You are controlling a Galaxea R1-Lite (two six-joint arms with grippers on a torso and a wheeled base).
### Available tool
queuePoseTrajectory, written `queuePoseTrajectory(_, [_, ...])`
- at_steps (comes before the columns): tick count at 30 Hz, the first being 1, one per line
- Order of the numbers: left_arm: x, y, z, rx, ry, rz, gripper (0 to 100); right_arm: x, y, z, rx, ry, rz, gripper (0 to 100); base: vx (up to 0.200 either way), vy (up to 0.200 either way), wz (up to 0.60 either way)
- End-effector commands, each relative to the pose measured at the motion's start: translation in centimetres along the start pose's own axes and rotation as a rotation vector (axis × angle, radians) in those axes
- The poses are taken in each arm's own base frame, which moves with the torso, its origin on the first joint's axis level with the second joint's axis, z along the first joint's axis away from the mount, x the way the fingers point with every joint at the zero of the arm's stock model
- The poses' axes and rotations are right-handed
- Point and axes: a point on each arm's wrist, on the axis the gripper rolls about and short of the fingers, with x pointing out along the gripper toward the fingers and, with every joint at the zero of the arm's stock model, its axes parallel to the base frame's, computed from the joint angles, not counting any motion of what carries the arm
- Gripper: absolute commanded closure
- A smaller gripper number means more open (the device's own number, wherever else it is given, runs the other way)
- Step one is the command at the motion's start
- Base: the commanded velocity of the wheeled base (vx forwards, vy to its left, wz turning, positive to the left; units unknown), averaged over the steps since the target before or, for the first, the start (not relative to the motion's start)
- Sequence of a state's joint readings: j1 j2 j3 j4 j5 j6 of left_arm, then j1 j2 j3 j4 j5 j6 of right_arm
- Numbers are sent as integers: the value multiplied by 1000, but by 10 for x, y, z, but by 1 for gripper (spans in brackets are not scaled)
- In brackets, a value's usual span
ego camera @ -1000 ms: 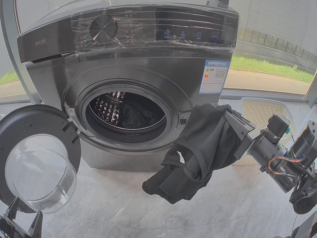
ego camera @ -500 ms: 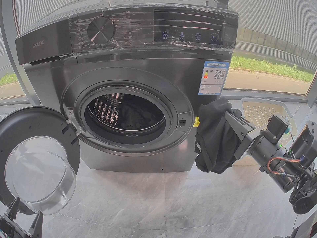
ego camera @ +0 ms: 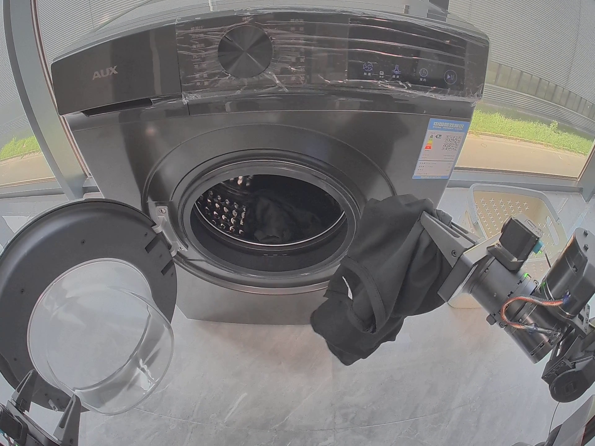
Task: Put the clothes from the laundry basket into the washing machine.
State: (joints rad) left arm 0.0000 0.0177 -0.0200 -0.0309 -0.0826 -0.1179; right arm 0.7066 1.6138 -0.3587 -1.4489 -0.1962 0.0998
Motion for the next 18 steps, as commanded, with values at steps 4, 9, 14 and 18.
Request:
queuePoseTrajectory(4, [-1, 0, 0, 0, -17, -2, 0, -1, 0, -1, -1, 5, 1, 100, 0, 0, 0])
queuePoseTrajectory(9, [-1, 0, 0, 0, -20, -3, 0, 0, 0, -3, -2, 13, 1, 100, 0, 0, 0])
queuePoseTrajectory(14, [-1, 0, 0, 0, -20, -3, 0, -1, 0, -4, -2, 19, 2, 100, 0, 0, 0])
queuePoseTrajectory(18, [-1, 0, 0, 0, -17, -2, 0, -1, 0, -5, -3, 23, 1, 100, 0, 0, 0])
